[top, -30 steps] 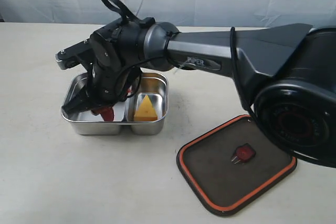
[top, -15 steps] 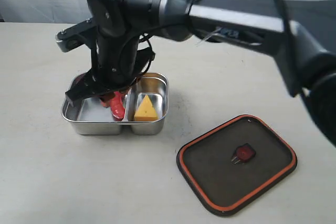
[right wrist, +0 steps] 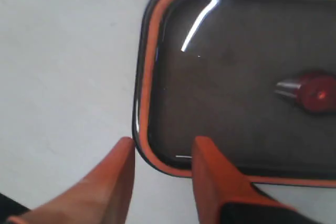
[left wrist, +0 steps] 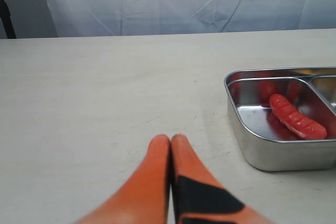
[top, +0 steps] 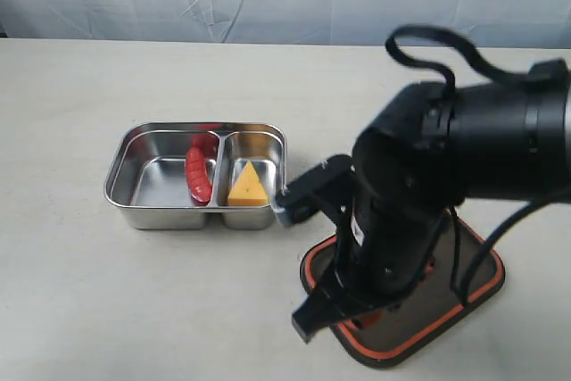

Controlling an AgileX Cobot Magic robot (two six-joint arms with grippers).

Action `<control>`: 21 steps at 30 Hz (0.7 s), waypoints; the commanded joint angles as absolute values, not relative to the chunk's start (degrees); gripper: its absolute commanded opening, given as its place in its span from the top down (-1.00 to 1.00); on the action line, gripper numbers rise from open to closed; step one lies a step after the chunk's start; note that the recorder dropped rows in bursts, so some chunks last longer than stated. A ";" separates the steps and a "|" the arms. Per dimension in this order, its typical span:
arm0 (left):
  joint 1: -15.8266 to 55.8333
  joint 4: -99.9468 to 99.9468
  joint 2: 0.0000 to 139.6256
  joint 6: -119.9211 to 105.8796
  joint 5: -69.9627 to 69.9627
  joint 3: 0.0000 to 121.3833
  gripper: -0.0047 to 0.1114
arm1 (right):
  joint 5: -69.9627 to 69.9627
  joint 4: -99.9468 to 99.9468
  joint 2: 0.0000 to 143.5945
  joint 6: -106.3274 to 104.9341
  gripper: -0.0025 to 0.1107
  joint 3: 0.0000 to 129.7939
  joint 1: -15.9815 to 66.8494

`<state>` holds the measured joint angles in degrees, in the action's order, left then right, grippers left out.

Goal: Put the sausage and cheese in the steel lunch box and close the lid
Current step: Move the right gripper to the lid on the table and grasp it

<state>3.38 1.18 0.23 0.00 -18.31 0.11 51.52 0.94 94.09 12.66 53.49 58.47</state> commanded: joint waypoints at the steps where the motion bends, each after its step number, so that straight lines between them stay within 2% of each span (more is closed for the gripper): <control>1: 3.07 1.11 0.00 0.00 -17.76 0.00 0.92 | 46.27 0.64 95.11 13.13 0.32 46.70 58.37; 12: 3.07 1.11 0.00 0.00 -17.76 0.00 0.92 | 38.39 0.83 95.65 12.65 0.32 45.12 58.37; 18: 3.07 1.11 0.00 0.00 -17.76 0.00 0.92 | 38.29 0.97 95.65 12.11 0.00 45.12 58.37; 21: 3.07 1.11 0.00 0.00 -17.76 0.00 0.92 | 38.52 0.97 95.65 12.11 0.01 45.12 58.37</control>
<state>3.38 1.18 0.23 0.00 -18.31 0.11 38.70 0.71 95.64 12.52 45.35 58.47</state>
